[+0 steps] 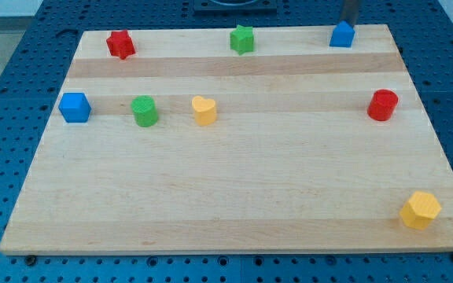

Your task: Point your arm at the green star

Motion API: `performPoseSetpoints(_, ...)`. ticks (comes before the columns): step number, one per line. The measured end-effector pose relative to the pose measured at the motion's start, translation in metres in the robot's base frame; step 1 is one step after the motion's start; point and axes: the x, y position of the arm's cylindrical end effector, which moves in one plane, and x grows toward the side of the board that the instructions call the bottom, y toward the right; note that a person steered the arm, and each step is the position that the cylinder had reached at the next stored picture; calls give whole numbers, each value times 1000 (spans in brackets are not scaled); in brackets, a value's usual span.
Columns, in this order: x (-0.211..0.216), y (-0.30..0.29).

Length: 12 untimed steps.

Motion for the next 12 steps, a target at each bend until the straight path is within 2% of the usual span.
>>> performPoseSetpoints(5, 0, -79)
performPoseSetpoints(12, 0, -130)
